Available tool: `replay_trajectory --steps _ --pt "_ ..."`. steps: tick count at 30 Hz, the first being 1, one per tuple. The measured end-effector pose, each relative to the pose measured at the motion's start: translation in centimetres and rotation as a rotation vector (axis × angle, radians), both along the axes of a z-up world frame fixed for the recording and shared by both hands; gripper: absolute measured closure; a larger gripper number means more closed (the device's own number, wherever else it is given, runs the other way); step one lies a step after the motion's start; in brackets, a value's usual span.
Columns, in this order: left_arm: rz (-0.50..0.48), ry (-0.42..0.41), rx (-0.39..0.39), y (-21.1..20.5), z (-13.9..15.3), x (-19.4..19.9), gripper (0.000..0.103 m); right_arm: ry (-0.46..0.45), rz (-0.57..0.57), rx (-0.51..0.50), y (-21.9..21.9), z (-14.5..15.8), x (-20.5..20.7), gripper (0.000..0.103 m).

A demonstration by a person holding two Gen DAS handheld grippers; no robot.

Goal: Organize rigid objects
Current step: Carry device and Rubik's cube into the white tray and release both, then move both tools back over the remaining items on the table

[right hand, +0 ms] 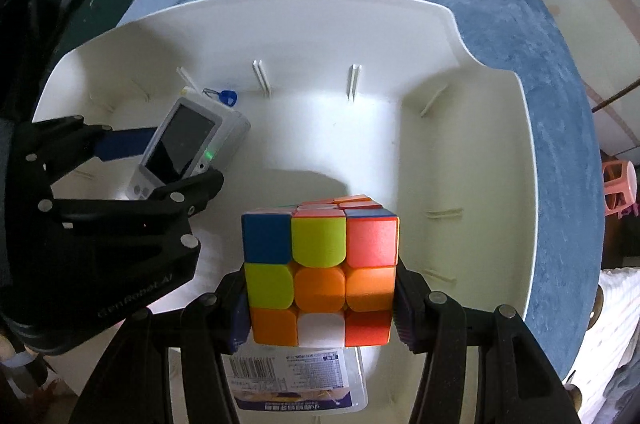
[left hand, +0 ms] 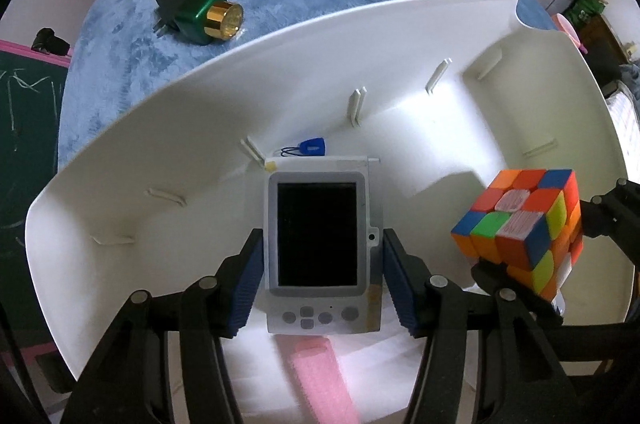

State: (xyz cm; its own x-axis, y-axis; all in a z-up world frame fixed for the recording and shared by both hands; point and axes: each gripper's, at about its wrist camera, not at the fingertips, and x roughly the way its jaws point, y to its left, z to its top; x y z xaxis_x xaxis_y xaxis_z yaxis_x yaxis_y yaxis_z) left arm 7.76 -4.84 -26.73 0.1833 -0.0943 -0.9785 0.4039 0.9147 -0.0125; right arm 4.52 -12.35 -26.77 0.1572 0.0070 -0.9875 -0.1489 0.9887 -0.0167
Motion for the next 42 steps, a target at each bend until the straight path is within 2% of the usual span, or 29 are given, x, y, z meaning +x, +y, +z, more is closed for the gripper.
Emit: replay_trajectory --steps 4,6,11,14,21,29,36,42 --pt "-0.002 -0.015 -0.005 0.0 0.7 -0.2 0.039 0.014 0.015 0.003 0.3 -0.3 0.1 0.044" --pt "-0.002 -0.013 -0.015 0.1 1.1 -0.3 0.025 -0.008 0.025 0.007 0.5 0.1 -0.2 0.038" --pt "0.008 -0.020 -0.037 0.8 2.7 -1.1 0.021 -0.056 0.057 0.002 1.2 1.6 -0.9 0.029" --pt "0.006 -0.044 -0.045 1.5 4.3 -1.9 0.018 -0.069 0.065 0.007 1.3 2.3 -1.2 0.029" --pt "-0.005 -0.116 -0.028 2.1 7.5 -3.0 0.018 -0.093 0.060 0.028 1.6 4.0 -1.3 0.029" --pt "0.034 -0.180 -0.030 3.3 10.0 -0.8 0.018 -0.101 0.023 0.060 0.7 5.5 -1.2 0.029" --pt "0.044 -0.201 -0.052 3.8 12.3 0.0 0.018 -0.107 -0.033 0.117 -0.8 7.4 0.0 0.029" --pt "0.033 -0.252 -0.025 3.8 14.7 1.7 0.018 -0.138 -0.059 0.151 -2.3 9.8 1.6 0.029"
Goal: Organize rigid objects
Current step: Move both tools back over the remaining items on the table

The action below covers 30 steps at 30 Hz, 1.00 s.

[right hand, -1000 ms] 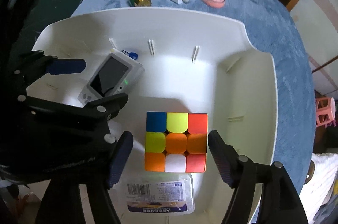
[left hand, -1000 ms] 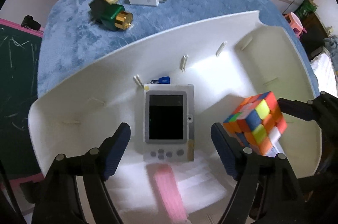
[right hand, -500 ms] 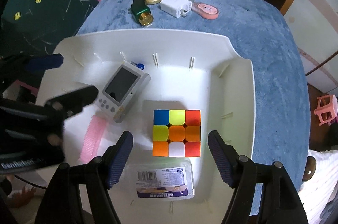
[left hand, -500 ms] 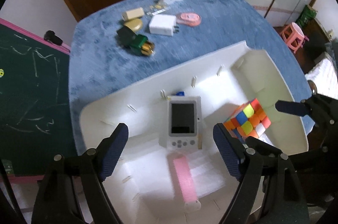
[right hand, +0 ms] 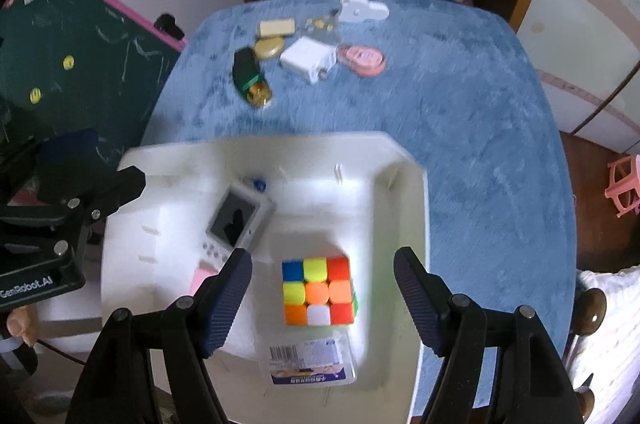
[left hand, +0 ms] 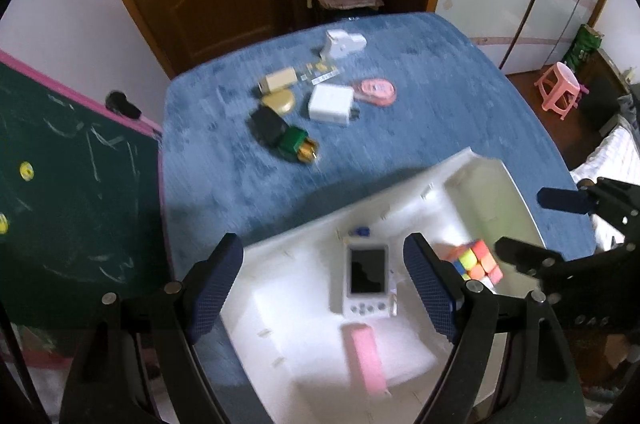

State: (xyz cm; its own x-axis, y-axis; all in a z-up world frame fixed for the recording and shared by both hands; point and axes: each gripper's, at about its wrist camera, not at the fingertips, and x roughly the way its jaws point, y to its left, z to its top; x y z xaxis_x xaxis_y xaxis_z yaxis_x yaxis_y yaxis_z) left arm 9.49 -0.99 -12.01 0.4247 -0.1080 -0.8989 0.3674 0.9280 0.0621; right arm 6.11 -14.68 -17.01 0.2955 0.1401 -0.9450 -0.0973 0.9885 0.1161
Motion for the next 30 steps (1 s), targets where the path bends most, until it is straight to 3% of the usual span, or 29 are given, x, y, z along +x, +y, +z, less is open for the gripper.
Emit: replay_trajectory --steps 7,20,26,30 --pt "0.014 -0.012 0.038 0.7 2.2 3.9 0.018 -0.063 0.019 0.013 -1.2 3.9 3.2 0.029" --pt "0.006 -0.058 0.129 -0.4 5.6 10.6 0.018 -0.350 0.257 -0.240 -0.6 13.6 10.9 0.029" --pt "-0.054 -0.015 0.202 -2.2 3.6 14.8 0.018 -0.392 0.382 -0.294 0.0 14.7 15.4 0.029" --pt "-0.066 0.060 0.228 -2.9 0.8 18.2 0.018 -0.382 0.487 -0.336 0.6 13.3 18.6 0.029"
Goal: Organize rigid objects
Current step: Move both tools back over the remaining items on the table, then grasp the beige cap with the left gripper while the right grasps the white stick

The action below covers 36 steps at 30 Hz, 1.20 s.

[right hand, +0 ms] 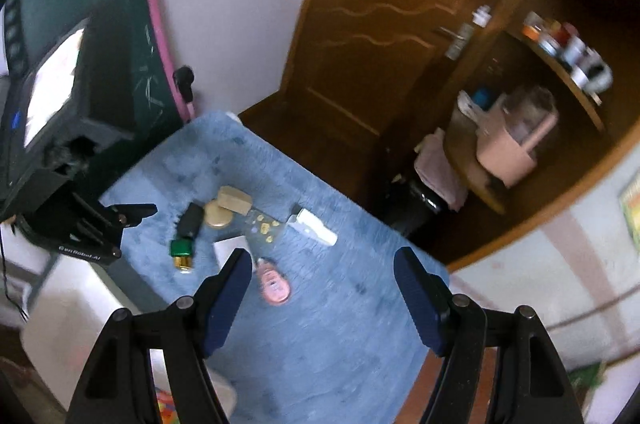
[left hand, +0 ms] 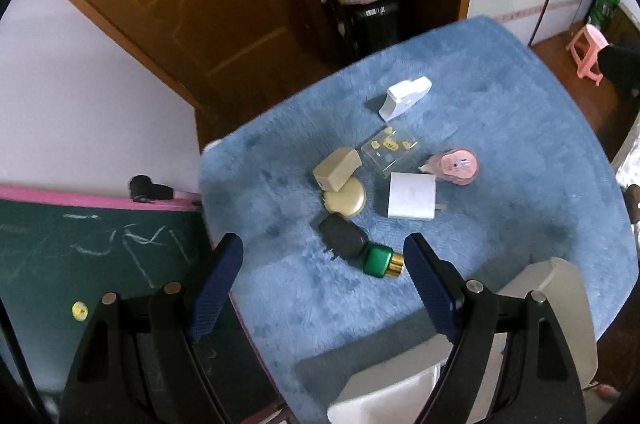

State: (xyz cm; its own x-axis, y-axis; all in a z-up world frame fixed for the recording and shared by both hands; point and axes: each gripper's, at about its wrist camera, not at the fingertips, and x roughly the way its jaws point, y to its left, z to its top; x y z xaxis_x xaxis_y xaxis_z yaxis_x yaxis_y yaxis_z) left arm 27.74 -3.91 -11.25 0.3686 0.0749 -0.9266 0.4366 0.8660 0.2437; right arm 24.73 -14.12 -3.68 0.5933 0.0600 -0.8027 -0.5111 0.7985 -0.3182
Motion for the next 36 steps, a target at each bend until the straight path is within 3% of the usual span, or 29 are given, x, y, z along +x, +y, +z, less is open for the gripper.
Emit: replay_trajectory --steps 12,15,26,28,32,36 --pt "-0.032 0.225 0.096 -1.7 -9.2 8.4 0.018 0.172 0.163 -0.106 -0.4 -12.4 10.1 0.029" --pt "-0.039 0.260 0.079 -1.5 -10.5 9.6 0.018 0.181 0.215 -0.134 -0.4 -15.0 11.9 0.029" --pt "-0.042 0.367 0.035 -0.9 -14.5 12.2 0.019 0.189 0.332 -0.183 1.0 -20.4 14.9 0.034" --pt "-0.042 0.381 0.013 -0.8 -14.9 12.3 0.019 0.190 0.344 -0.190 1.4 -21.0 15.3 0.037" --pt "-0.033 0.412 -0.017 -0.8 -16.0 12.9 0.019 0.220 0.367 -0.196 2.0 -22.3 15.8 0.053" --pt "-0.021 0.445 -0.046 -0.6 -17.1 13.7 0.031 0.261 0.379 -0.195 2.2 -23.3 16.3 0.069"
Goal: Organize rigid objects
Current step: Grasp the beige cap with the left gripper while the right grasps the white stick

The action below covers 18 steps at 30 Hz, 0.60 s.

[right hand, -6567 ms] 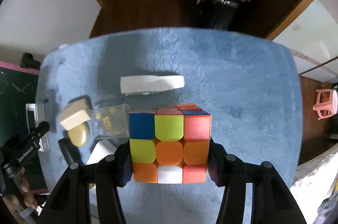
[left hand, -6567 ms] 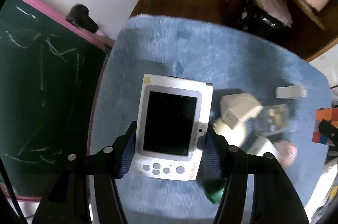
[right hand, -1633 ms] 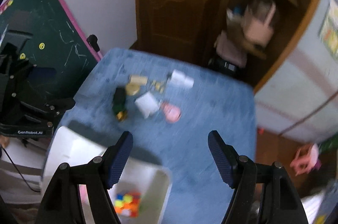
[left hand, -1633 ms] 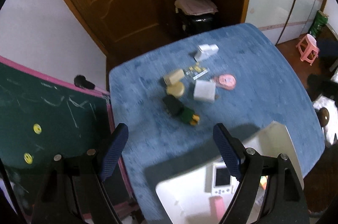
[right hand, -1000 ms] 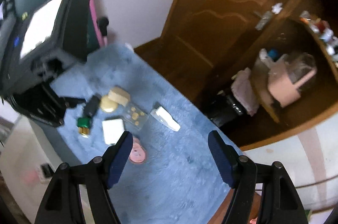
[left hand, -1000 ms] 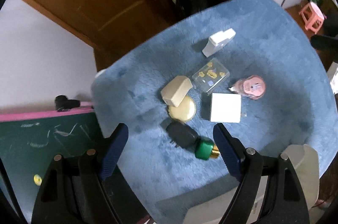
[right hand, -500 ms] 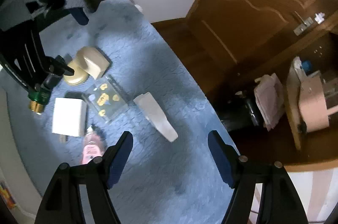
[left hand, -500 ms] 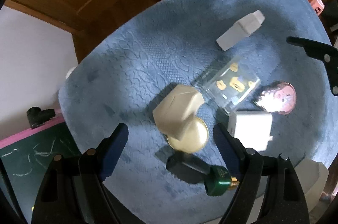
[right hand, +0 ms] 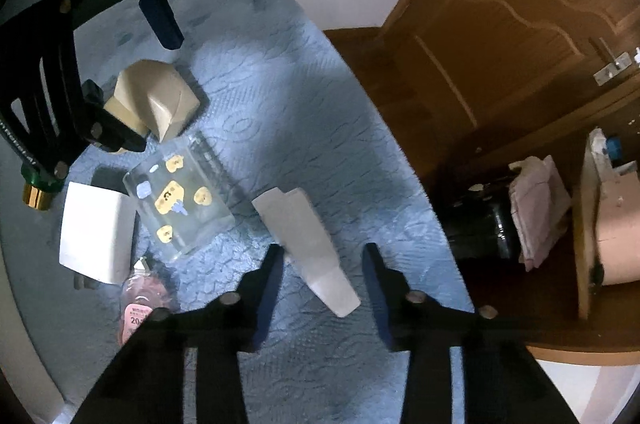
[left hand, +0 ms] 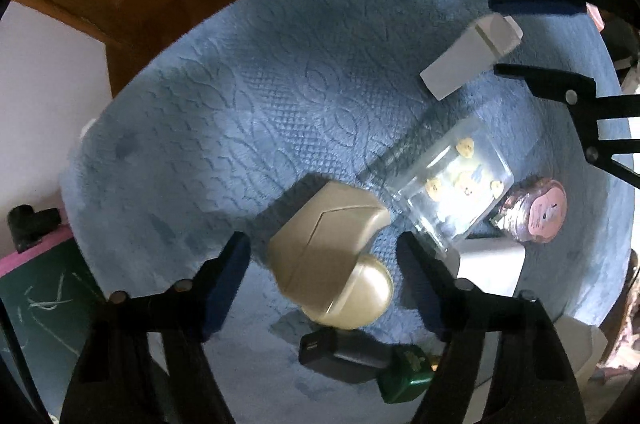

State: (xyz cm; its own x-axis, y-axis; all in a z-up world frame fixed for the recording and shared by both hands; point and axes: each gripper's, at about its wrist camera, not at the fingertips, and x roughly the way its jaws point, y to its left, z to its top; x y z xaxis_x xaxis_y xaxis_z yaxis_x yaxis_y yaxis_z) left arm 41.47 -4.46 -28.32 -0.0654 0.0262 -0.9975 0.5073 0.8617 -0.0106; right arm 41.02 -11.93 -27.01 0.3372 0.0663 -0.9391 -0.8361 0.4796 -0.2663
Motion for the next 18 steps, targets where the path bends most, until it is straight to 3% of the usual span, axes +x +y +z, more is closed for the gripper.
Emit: replay_trajectory --steps 7,13,18 --pt "0.042 0.049 -0.006 0.6 -2.0 0.9 0.044 0.029 -0.005 0.031 -0.3 -0.1 0.4 0.072" --pt "0.106 0.051 -0.024 1.6 -2.6 1.6 0.045 0.030 -0.016 0.051 -0.6 -0.1 0.5 0.074" --pt "0.169 0.039 -0.024 3.5 -2.4 2.0 0.066 0.049 -0.047 0.083 -0.8 0.3 0.8 0.079"
